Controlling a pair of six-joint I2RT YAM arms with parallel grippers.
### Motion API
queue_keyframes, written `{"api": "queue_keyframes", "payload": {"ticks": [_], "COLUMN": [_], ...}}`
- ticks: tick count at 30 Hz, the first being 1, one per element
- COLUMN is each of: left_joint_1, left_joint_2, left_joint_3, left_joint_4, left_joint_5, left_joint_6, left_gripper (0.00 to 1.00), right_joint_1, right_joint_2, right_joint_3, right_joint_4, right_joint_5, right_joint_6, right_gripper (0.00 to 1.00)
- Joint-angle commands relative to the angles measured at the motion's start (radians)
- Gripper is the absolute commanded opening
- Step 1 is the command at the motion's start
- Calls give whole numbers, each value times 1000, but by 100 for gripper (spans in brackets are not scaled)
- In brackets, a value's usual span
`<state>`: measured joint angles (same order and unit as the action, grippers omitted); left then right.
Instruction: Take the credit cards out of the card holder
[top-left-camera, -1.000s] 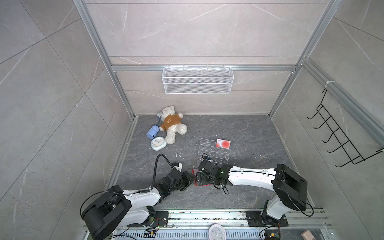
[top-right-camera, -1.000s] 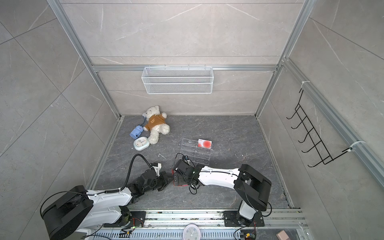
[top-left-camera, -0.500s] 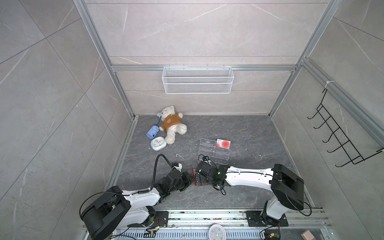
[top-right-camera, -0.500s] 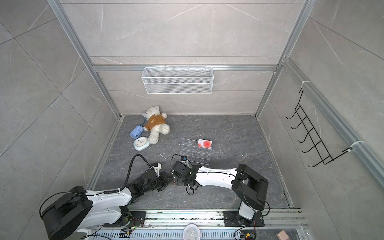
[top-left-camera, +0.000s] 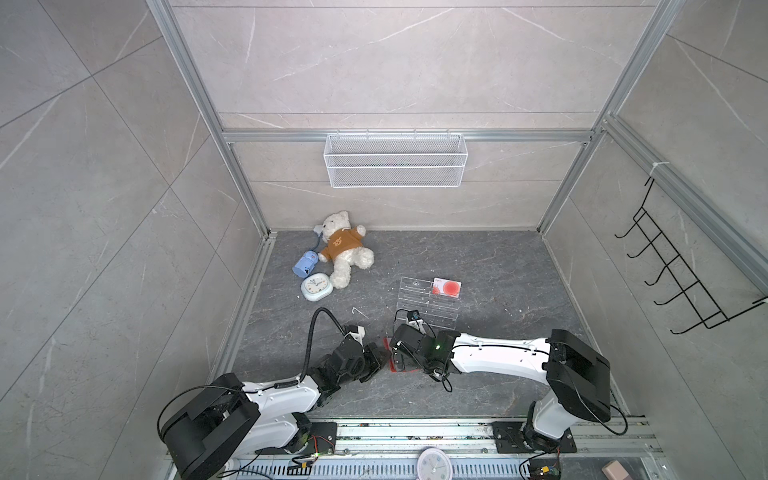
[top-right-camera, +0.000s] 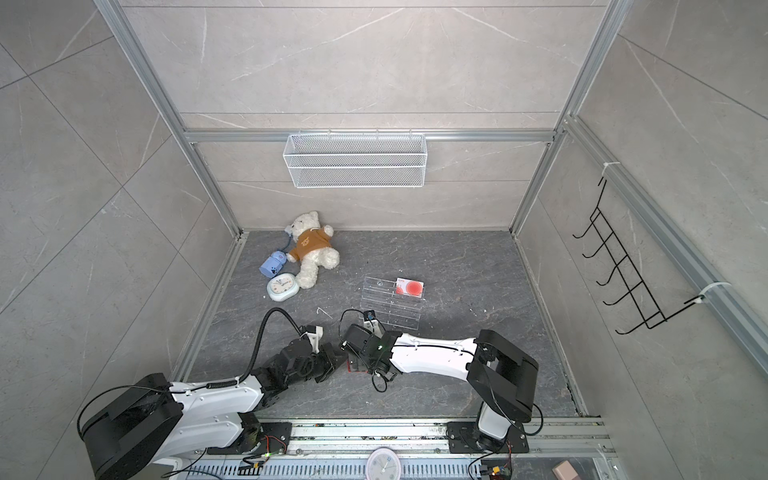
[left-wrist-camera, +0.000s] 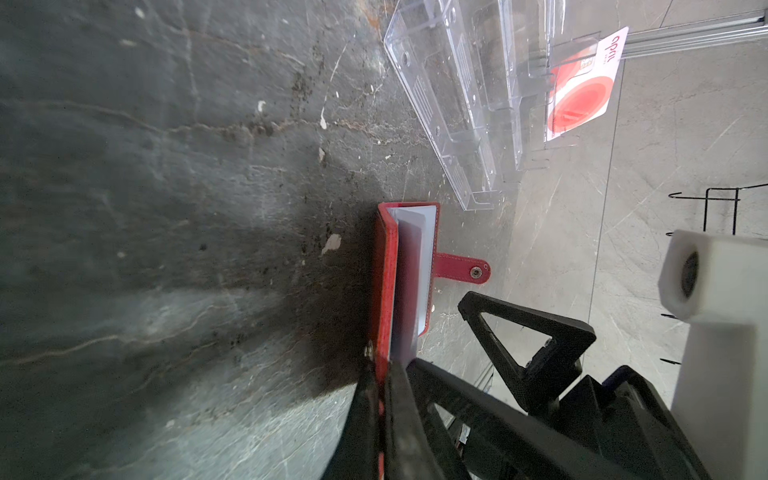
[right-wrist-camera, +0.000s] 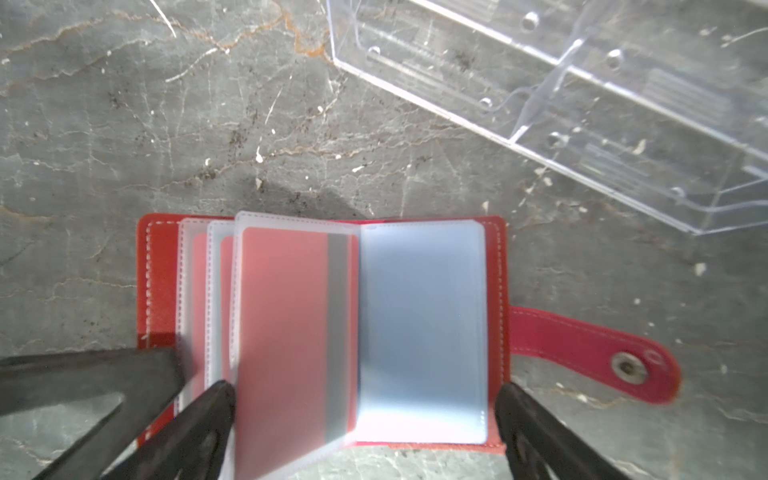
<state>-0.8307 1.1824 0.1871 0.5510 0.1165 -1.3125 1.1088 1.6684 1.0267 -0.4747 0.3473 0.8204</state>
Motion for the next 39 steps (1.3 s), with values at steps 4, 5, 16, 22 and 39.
{"api": "queue_keyframes", "payload": {"ticks": [4,5,16,22,39], "left_joint_1": [-5,-4,-4,-4,-4], "left_joint_2": [-9,-7,18,35,81], "left_joint_3": [67,69,98,159,252], "left_joint_4": [-50,-52,-94,-201,-398], "left_joint_5": [52,54,96,118,63], "left_joint_6": [76,79,139,221,315], "left_gripper": [0,0,0,0,37], "right_joint_1": [-3,-3,-36,-73,-165], "right_joint_2": [-55,-59,-141,-240,-491], "right_joint_3": [-12,-14,-99,-179,-273], "right_joint_4": [-68,-71,-88,-114,-98], "right_joint_5": [64,65,76,75,-144], "right_joint_6": [19,19,31,43,-78], "right_gripper": [100,100,100,100,99]}}
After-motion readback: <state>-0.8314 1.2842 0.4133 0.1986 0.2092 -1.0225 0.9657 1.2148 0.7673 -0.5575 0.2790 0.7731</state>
